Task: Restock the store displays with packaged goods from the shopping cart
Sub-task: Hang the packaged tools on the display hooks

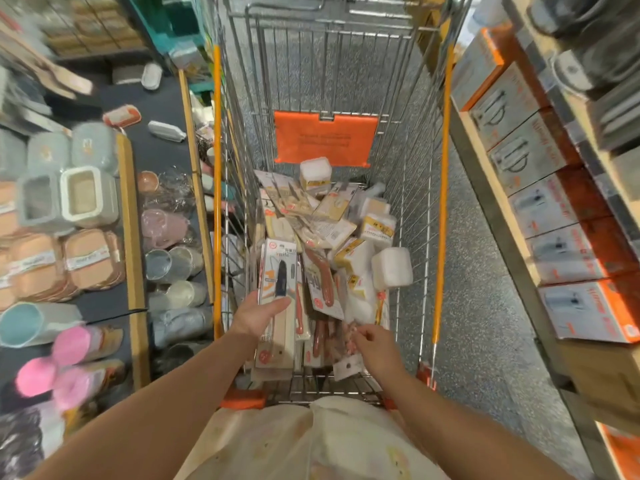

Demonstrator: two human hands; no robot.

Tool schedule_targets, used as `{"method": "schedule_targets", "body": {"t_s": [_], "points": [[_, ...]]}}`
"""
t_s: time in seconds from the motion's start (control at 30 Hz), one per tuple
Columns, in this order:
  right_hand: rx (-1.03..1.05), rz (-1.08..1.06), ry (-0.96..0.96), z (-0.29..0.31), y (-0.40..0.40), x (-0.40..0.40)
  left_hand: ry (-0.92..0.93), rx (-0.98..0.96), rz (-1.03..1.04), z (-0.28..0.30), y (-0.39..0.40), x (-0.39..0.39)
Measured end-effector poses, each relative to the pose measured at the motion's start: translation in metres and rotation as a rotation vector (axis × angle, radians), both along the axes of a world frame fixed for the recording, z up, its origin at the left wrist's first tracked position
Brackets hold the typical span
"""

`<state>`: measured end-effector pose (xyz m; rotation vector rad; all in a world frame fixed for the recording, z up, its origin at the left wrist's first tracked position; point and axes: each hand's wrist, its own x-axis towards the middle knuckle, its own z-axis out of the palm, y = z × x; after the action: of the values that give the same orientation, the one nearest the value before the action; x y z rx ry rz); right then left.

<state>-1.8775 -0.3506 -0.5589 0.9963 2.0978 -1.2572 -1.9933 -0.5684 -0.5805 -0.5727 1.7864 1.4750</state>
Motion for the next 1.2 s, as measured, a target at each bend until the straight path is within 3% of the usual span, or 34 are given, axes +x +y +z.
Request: {"method": "schedule_targets", "body": {"t_s": [0.2,0.37,0.6,0.8,0.93,1.2], "points": [[0.131,-0.083,0.059,0.025,0.013,0.010,-0.008,0.094,-0.051,0.030,0.017,-0.006],[0.083,-0.258,0.147,0.039,0.026,0.005,0.019,0.114,0.009,0.035,0.025,-0.002],[-0.029,-0.260,0.275,0.054,0.046,-0.017,0.003,0.145,0.009,0.040,0.031,-0.005],[-0.012,-0.052,0.286,0.091,0.093,-0.057,0.023,0.223,0.045,0.062,0.029,-0.024],[-0.106,0.015,0.309,0.130,0.127,-0.086,0.142,0.206,-0.013,0.063,0.022,-0.032],[-0.143,0.337,0.257,0.152,0.116,-0.115,0.245,0.290,-0.057,0.115,0.039,-0.023]]}}
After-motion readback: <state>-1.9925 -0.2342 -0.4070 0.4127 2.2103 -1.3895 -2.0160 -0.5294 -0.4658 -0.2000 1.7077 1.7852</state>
